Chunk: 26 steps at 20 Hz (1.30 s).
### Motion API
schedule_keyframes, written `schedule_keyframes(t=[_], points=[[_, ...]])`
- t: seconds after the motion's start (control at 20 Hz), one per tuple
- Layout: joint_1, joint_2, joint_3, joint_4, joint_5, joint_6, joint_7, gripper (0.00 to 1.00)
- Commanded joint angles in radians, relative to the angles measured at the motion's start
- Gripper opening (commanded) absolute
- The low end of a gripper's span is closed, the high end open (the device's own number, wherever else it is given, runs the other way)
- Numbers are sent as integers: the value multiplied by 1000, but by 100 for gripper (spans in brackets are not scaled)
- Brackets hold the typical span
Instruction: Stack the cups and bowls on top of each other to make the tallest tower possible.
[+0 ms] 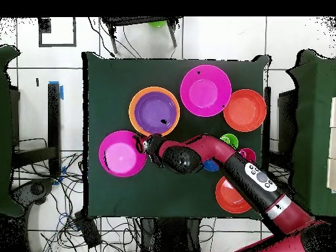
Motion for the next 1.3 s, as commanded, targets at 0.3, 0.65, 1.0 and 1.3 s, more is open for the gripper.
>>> schedule_keyframes(t=[0.3, 0.65, 1.0, 1.3], points=[[98, -116, -158, -102, -122, -15, -95, 100], [196, -268, -196, -23, -33, 41, 57, 100], [279, -336, -252, 78, 64, 36, 152, 100], [338, -440, -270, 159, 178, 27, 195, 100]])
